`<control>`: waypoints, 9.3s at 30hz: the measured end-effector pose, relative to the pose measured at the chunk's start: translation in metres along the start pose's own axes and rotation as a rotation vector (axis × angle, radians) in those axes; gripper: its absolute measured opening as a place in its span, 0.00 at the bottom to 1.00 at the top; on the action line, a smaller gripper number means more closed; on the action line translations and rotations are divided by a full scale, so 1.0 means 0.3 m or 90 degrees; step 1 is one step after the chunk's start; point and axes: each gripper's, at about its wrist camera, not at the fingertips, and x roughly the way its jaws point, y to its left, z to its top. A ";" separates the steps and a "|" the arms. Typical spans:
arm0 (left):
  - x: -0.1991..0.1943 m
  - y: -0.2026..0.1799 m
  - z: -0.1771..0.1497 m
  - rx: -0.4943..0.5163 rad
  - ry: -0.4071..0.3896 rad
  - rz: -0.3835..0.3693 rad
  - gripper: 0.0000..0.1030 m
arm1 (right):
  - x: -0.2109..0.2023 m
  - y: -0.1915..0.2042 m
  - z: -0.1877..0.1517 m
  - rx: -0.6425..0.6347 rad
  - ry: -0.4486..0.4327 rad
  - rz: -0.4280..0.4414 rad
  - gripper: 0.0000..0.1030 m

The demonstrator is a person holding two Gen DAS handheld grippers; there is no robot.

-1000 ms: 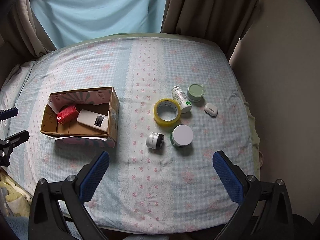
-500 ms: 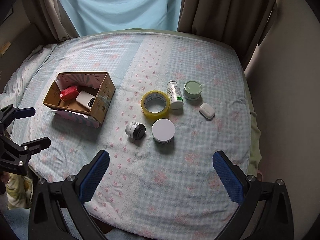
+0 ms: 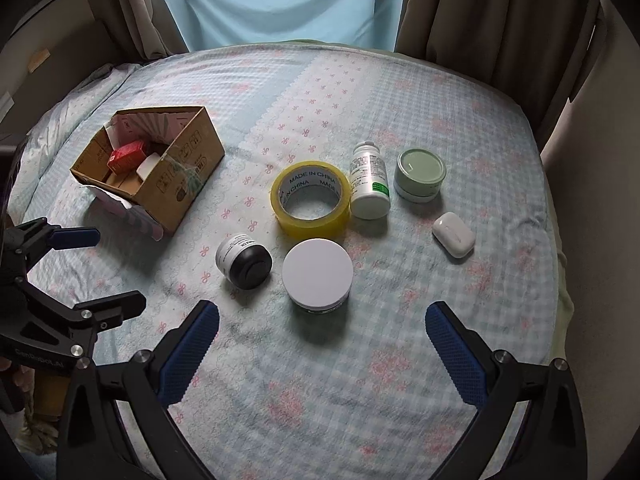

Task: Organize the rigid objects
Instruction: 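Grasp the white L'Oreal jar with the left tool while the right tool grasps the white-lid jar, then carry both jars over the cardboard box with both tools, then open both tools to release the jars into the box, then lift both tools away from the box toward the remaining items, then grasp the yellow tape with the left tool while the right tool grasps the pale green tin, then carry the yellow tape and green tin over the cardboard box with both tools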

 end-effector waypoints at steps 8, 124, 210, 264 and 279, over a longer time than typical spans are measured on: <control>0.249 -0.050 -0.003 0.030 -0.045 0.018 0.96 | 0.209 -0.033 -0.051 0.022 -0.020 0.012 0.98; 0.123 1.274 0.261 -0.069 0.146 -0.004 0.47 | 0.621 1.062 0.713 -0.058 0.288 0.138 0.65; -0.148 -0.033 0.255 0.050 -0.053 -0.006 1.00 | -0.272 -0.233 0.291 0.188 0.004 -0.108 1.00; 0.567 -0.161 0.486 0.087 -0.125 0.024 0.94 | 0.567 -0.414 0.373 0.065 -0.024 -0.053 0.65; 0.346 -0.074 0.415 0.026 -0.139 0.015 0.94 | 0.358 -0.366 0.351 0.120 -0.047 -0.076 0.65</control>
